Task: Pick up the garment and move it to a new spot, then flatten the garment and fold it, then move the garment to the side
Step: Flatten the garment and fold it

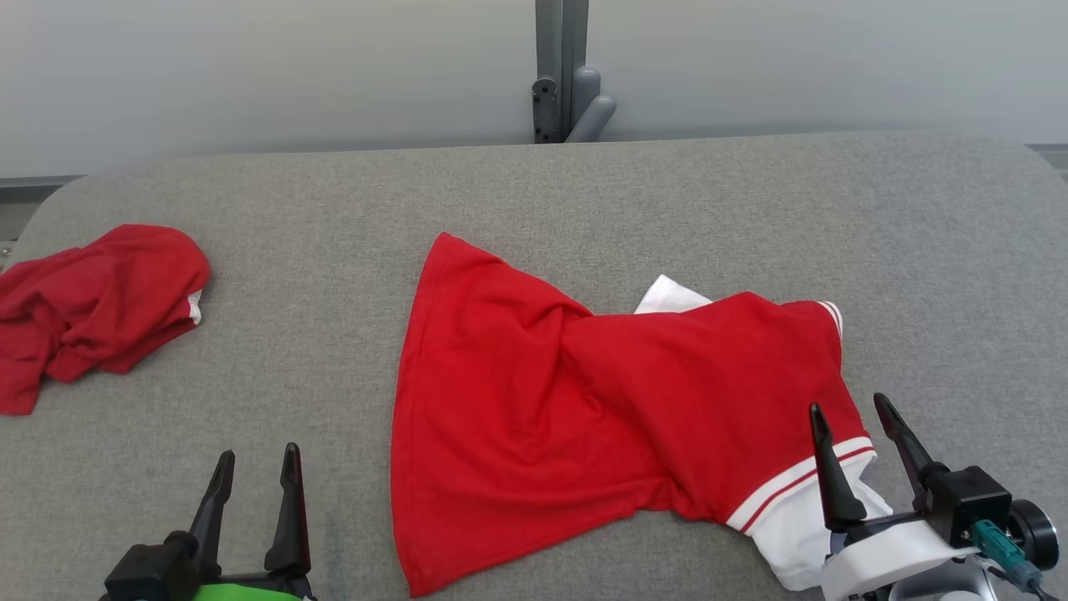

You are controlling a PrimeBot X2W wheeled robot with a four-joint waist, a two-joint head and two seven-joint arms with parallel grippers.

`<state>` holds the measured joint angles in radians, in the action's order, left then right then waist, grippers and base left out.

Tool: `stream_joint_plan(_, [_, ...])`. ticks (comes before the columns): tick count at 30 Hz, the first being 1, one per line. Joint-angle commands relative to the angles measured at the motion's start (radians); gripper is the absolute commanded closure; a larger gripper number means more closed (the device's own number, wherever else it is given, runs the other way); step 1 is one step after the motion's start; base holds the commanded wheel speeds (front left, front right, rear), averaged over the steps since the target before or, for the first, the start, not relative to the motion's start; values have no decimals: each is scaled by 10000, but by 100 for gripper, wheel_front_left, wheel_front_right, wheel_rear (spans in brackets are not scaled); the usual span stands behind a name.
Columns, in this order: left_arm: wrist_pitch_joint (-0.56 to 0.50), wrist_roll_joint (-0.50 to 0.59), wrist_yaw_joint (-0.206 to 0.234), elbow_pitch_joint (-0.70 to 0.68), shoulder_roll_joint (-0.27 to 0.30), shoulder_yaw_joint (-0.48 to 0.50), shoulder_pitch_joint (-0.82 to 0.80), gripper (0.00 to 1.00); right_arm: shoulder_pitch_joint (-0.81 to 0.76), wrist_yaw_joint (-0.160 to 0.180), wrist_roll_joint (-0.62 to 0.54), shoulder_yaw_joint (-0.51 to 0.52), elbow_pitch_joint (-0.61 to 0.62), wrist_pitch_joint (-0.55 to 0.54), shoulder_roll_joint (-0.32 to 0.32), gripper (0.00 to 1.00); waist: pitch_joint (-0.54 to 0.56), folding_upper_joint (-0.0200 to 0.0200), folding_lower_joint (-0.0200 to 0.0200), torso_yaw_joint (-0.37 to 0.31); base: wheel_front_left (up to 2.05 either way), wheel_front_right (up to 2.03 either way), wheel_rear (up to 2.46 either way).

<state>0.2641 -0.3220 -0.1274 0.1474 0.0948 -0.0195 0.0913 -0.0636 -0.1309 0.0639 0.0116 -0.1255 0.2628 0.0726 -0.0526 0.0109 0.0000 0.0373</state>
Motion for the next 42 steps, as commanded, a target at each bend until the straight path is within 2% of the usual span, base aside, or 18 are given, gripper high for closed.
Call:
stream_joint_plan(1, [1,76,-34,82,-25,53,-125,0,108,3,18,-29,-20,30,-18,0,-23,-109,0,-20,0,0,0])
stream_joint_plan(14, [2,-164,-46,136,309,-312,110,0,57,3,67,-45,-100,30,3,0,77,-109,0,-43,0,0,0])
stream_joint_plan(25, [2,-254,-46,169,188,-311,325,0,-29,3,93,-190,-53,30,106,0,157,-109,0,-18,0,0,0])
stream_joint_plan(29, [-1,-921,-46,547,7,-442,486,0,-199,3,298,-133,-205,30,233,0,192,-109,0,-15,0,0,0])
stream_joint_plan(32, [-319,-1686,-46,994,263,-1221,441,0,-313,3,432,-137,-413,30,618,0,225,-109,0,-64,0,0,0])
stream_joint_plan(35, [-1104,-2251,-45,1007,723,-1953,480,0,-423,3,614,-363,-793,-58,1245,0,221,-109,0,-151,0,0,0])
stream_joint_plan(38, [-1820,-2556,-47,769,995,-2289,558,0,-457,8,899,-771,-1031,-945,1970,0,158,-109,0,-243,0,0,0])
stream_joint_plan(42, [-2753,-2893,-37,400,1098,-2507,574,0,-228,8,1213,-952,-1290,-2248,2596,0,-66,-109,0,-346,0,0,0])
